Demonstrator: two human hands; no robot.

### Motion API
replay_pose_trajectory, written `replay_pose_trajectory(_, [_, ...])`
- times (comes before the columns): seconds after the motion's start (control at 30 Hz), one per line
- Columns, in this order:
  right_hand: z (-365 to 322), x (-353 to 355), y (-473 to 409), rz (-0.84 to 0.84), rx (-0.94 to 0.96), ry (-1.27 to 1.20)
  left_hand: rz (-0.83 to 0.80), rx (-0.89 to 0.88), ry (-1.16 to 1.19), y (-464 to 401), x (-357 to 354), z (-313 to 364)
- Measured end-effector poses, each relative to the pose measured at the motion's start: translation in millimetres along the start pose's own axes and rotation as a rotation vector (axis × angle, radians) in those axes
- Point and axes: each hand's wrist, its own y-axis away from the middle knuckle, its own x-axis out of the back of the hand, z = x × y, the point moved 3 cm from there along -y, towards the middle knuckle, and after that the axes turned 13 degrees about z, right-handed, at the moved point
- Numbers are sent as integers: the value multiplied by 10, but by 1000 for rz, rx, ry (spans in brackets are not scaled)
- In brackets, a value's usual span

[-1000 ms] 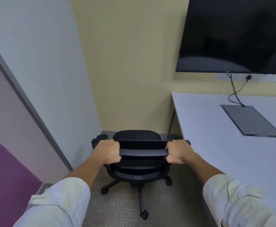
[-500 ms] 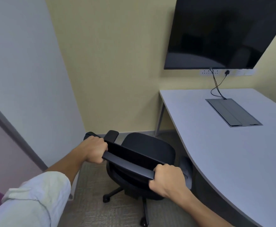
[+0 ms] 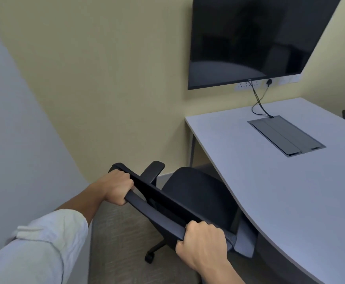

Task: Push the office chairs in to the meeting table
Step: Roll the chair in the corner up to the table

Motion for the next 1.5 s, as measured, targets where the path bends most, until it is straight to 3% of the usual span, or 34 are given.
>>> replay_pose_trajectory(0.6, [-140, -246, -2137, 144, -479, 74, 120, -372, -9, -2600, -207, -1590])
replay_pose_trajectory(0.87, [-23, -330, -2851, 195, -569, 117, 181, -476, -12, -3563, -342, -1960])
replay_pose_trajectory(1.13, [352, -268, -3210, 196, -644, 111, 242, -544, 2, -4180, -318, -1964])
replay_pose_trajectory(1.5, [276, -296, -3349, 253, -686, 137, 252, -616, 30, -4409, -300, -2067])
